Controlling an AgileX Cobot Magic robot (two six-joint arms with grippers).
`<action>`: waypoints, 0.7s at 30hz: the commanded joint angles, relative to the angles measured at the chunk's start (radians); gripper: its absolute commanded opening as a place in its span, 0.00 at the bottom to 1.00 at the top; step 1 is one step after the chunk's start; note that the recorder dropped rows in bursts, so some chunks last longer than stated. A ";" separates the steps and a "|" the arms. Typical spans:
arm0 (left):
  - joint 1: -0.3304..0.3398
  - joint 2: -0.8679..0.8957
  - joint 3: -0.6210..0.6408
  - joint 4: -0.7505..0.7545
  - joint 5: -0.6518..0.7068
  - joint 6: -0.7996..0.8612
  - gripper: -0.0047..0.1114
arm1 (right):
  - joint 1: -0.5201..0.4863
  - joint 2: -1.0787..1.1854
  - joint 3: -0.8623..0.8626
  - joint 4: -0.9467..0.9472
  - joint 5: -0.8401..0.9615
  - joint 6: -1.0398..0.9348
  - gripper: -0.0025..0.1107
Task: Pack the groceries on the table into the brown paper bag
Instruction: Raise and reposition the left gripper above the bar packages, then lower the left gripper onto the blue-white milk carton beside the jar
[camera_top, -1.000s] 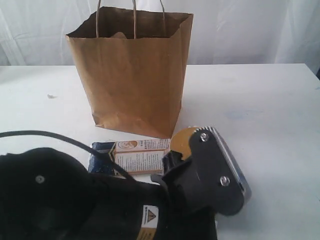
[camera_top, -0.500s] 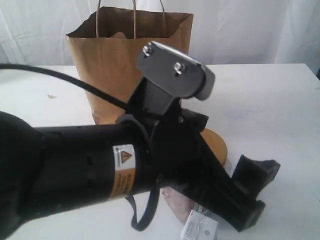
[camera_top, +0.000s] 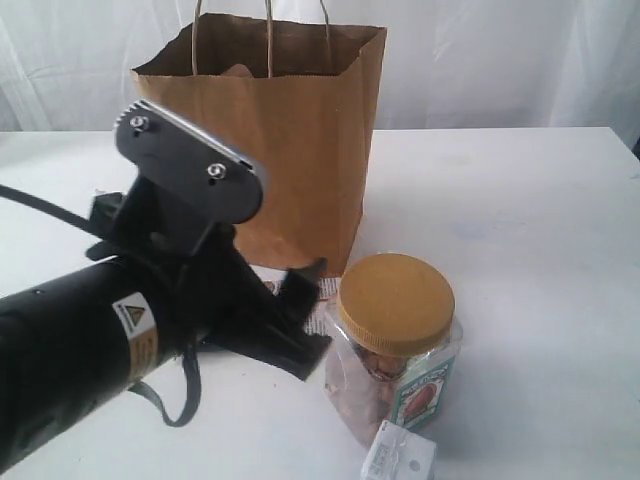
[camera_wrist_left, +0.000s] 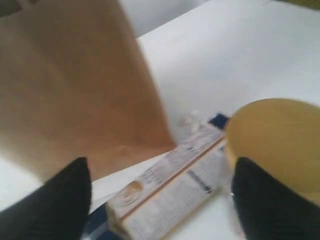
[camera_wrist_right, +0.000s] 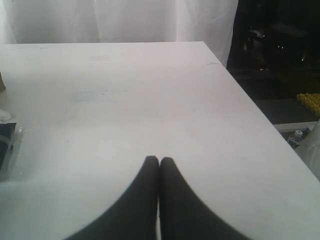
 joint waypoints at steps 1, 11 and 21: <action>-0.005 -0.020 -0.007 -0.235 0.112 0.196 0.43 | 0.001 -0.004 0.002 -0.002 -0.009 0.000 0.02; -0.005 -0.005 -0.018 -0.487 -0.501 0.770 0.04 | 0.001 -0.004 0.002 -0.002 -0.009 -0.022 0.02; -0.175 0.019 -0.020 -1.123 0.004 1.036 0.04 | 0.001 -0.004 0.002 0.000 -0.009 -0.022 0.02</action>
